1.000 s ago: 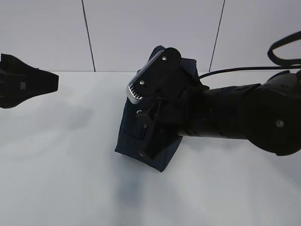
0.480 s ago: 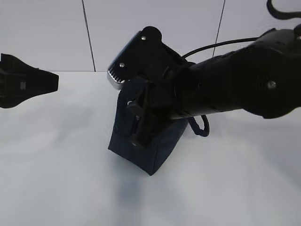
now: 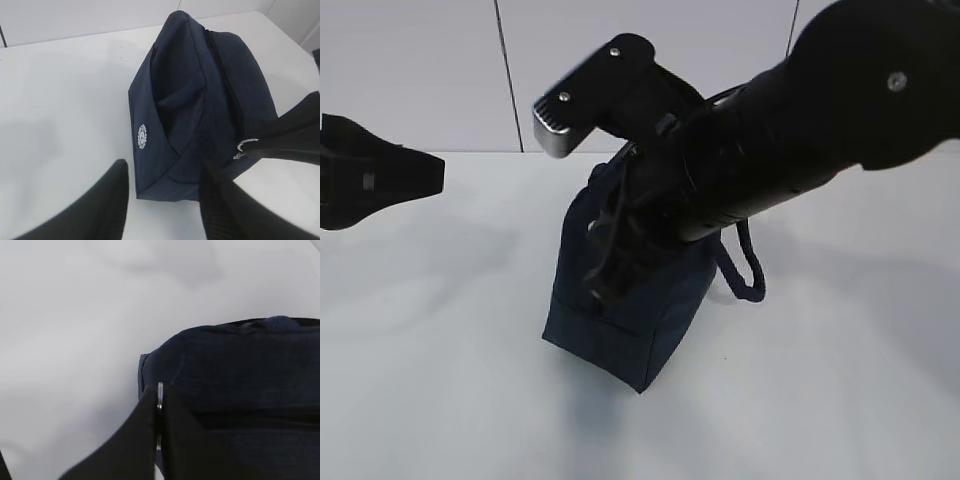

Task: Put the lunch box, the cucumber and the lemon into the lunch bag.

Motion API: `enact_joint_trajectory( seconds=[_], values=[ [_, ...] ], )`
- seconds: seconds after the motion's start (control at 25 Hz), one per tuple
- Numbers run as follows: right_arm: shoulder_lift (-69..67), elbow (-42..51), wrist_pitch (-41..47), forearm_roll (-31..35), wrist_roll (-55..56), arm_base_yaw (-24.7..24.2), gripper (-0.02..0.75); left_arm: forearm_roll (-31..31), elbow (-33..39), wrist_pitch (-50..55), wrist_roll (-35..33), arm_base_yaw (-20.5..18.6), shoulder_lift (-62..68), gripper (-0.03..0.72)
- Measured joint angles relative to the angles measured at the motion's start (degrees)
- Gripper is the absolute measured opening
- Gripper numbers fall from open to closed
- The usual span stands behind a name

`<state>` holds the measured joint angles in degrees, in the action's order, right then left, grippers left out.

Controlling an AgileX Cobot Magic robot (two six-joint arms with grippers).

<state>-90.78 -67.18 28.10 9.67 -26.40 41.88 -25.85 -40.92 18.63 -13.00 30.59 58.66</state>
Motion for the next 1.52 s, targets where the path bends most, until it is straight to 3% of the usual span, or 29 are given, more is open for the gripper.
enact_joint_trajectory(
  seconds=[0.32, 0.6, 0.84, 1.28, 1.52],
  values=[
    [-1.7, -6.5, 10.0, 2.9, -3.6, 0.0, 0.020, 0.0, 0.0, 0.0, 0.0, 0.0, 0.2, 0.323],
    [-8.3, -14.1, 17.0, 12.8, -12.0, 0.0, 0.020, 0.0, 0.0, 0.0, 0.0, 0.0, 2.2, 0.323],
    [-12.1, -20.4, 22.7, 13.8, -12.8, 0.0, 0.020, 0.0, 0.0, -0.1, 0.0, 0.0, 3.0, 0.323],
    [-14.7, -24.3, 25.8, 15.8, -12.6, -4.8, 0.020, -0.1, 0.0, -0.9, 0.0, 0.0, 3.4, 0.323],
    [-15.3, -25.6, 30.5, 23.0, -16.1, -7.0, 0.020, -0.1, 0.0, -1.4, 0.0, 0.0, 3.5, 0.323]
  ],
)
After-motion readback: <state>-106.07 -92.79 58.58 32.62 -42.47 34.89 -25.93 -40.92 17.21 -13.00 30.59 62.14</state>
